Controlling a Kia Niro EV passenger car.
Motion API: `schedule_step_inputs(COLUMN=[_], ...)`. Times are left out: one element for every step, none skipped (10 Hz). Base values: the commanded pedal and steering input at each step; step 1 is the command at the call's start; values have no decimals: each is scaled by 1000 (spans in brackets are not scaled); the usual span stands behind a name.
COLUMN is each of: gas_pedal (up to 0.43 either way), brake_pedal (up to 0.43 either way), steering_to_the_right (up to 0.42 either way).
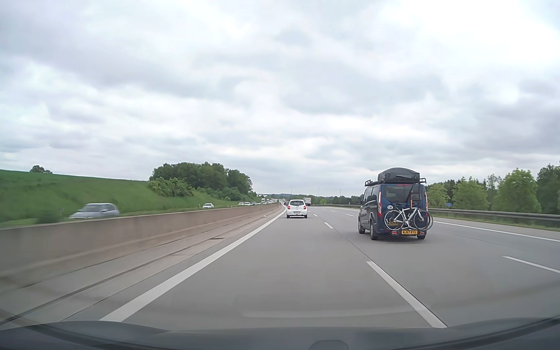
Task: Follow the waypoints while adhering to traffic rules and regulations
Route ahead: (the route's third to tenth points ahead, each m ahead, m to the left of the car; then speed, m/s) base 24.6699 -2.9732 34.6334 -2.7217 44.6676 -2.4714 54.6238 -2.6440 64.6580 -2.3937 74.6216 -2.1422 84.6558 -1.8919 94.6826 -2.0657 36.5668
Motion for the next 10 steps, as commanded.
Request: schedule_step_inputs(gas_pedal=[398, 398, 398, 398, 398, 398, 398, 398, 398, 390], brake_pedal=[0, 0, 0, 0, 0, 0, 0, 0, 0, 0], steering_to_the_right=[-1, -1, -1, -1, -1, -2, -1, -2, -1, -1])
